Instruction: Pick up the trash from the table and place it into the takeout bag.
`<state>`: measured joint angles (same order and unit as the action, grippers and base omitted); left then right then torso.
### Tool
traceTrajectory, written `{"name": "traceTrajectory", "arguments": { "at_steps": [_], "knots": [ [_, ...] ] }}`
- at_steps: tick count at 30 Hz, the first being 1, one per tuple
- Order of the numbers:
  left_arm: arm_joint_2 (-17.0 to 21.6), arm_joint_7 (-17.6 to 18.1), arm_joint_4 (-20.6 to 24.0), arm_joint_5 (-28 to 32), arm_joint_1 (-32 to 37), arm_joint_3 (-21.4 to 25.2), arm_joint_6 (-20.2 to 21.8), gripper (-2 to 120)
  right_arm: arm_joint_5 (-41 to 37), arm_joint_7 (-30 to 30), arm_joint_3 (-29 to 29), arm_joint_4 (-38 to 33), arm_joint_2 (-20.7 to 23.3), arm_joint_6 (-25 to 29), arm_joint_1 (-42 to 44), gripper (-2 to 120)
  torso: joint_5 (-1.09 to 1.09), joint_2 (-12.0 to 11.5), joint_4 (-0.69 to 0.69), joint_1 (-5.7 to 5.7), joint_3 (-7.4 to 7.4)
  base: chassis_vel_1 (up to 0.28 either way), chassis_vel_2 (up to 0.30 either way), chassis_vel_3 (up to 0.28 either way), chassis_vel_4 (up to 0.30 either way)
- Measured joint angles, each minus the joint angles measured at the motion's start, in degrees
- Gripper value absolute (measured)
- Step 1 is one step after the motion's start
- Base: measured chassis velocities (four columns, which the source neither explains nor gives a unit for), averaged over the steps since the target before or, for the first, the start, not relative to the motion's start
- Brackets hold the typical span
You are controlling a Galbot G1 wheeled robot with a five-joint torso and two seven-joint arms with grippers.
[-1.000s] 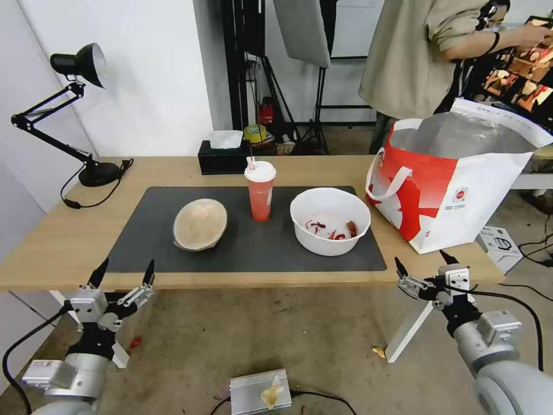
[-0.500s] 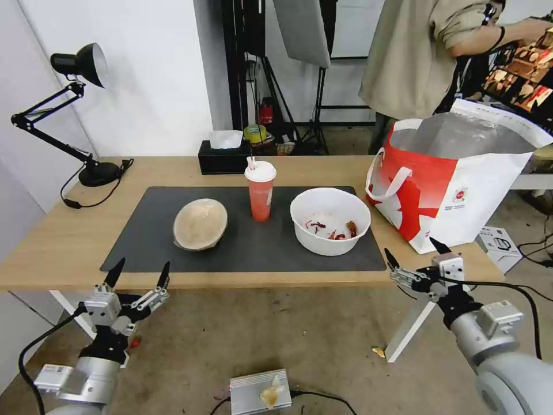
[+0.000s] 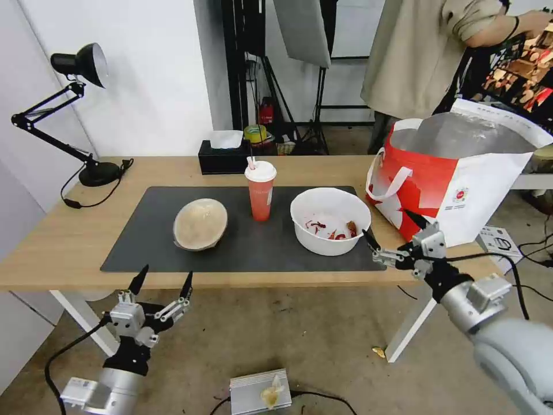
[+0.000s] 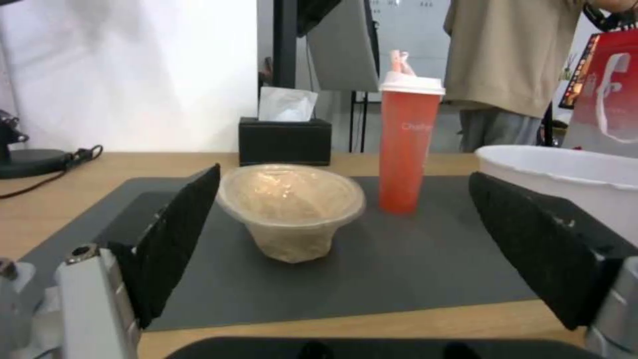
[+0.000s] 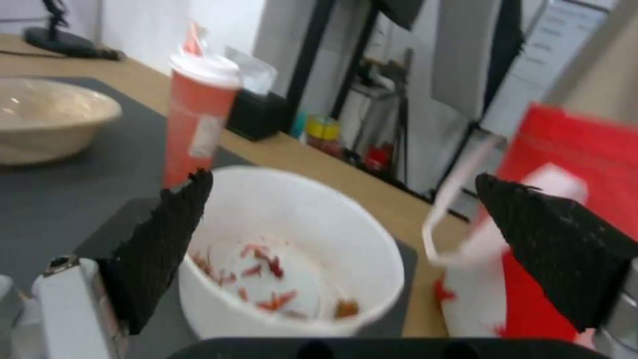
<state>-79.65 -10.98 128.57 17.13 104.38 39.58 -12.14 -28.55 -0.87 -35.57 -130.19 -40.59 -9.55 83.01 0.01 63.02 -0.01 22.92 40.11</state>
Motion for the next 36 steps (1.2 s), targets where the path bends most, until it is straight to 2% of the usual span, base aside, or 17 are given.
{"name": "traceTrajectory", "arguments": {
  "at_steps": [5,8,9,13,14,18,19,23,24,28,33,36],
  "knots": [
    [-1.33,-0.16,0.26,-1.22,0.34,-0.59,-0.25,100,-4.53,-0.58,3.11,1.25,3.39,-0.44,-5.78,100,0.00,0.00,0.01,0.00,0.00,0.000,0.000,0.000,0.000],
    [-2.27,-0.42,0.58,-2.00,0.76,-0.57,-0.31,100,-8.72,0.44,8.20,2.16,6.68,-2.17,-11.91,100,0.00,0.00,0.01,0.00,0.00,0.000,0.000,0.000,0.000],
    [-2.27,-0.42,0.58,-2.00,0.76,-0.57,-0.31,100,-8.72,0.44,8.20,2.16,6.68,-2.17,-11.91,100,0.00,0.00,0.01,0.00,0.00,0.000,0.000,0.000,0.000],
    [-3.25,-1.15,0.72,-2.89,1.26,-0.29,-0.85,100,-15.63,0.67,21.52,6.23,12.45,-3.41,-28.56,100,-0.01,0.00,0.02,0.00,0.00,0.000,0.000,0.000,0.000],
    [-3.25,-1.15,0.72,-2.89,1.26,-0.29,-0.85,100,-15.63,0.67,21.52,6.23,12.45,-3.41,-28.56,100,-0.01,0.00,0.02,0.00,0.00,0.000,0.000,0.000,0.000],
    [-3.83,-1.71,0.41,-3.63,1.48,-0.45,-1.38,100,-20.57,0.88,32.33,8.91,13.01,-5.01,-40.14,100,0.00,0.00,0.01,0.00,0.00,0.000,0.000,0.000,0.000],
    [-3.83,-1.71,0.41,-3.63,1.48,-0.45,-1.38,100,-20.57,0.88,32.33,8.91,13.01,-5.01,-40.14,100,0.00,0.00,0.01,0.00,0.00,0.000,0.000,0.000,0.000],
    [-4.00,-2.10,0.05,-3.76,1.38,-0.37,-1.75,100,-24.95,1.03,40.24,10.63,13.47,-8.24,-49.03,100,-0.01,-0.01,0.01,0.00,0.00,0.000,0.000,0.000,0.000],
    [-4.00,-2.10,0.05,-3.76,1.38,-0.37,-1.75,100,-24.95,1.03,40.24,10.63,13.47,-8.24,-49.03,100,-0.01,-0.01,0.01,0.00,0.00,0.000,0.000,0.000,0.000],
    [-3.98,-2.15,0.07,-3.71,1.25,-0.27,-1.92,100,-30.22,0.44,46.90,11.81,14.52,-12.28,-56.63,100,-0.02,0.01,0.01,0.00,0.00,0.000,0.000,0.000,0.000],
    [-4.01,-2.34,-0.05,-3.65,0.97,-0.21,-2.05,100,-36.59,0.62,50.08,12.95,14.37,-15.96,-60.02,100,-0.01,0.01,0.00,0.00,0.00,0.000,0.000,0.000,0.000],
    [-4.06,-2.59,-0.11,-3.64,0.95,-0.16,-2.13,100,-37.54,0.54,51.19,13.85,13.70,-17.51,-60.46,100,-0.01,0.00,0.01,0.00,0.00,0.000,0.000,0.000,0.000]
  ]
}}
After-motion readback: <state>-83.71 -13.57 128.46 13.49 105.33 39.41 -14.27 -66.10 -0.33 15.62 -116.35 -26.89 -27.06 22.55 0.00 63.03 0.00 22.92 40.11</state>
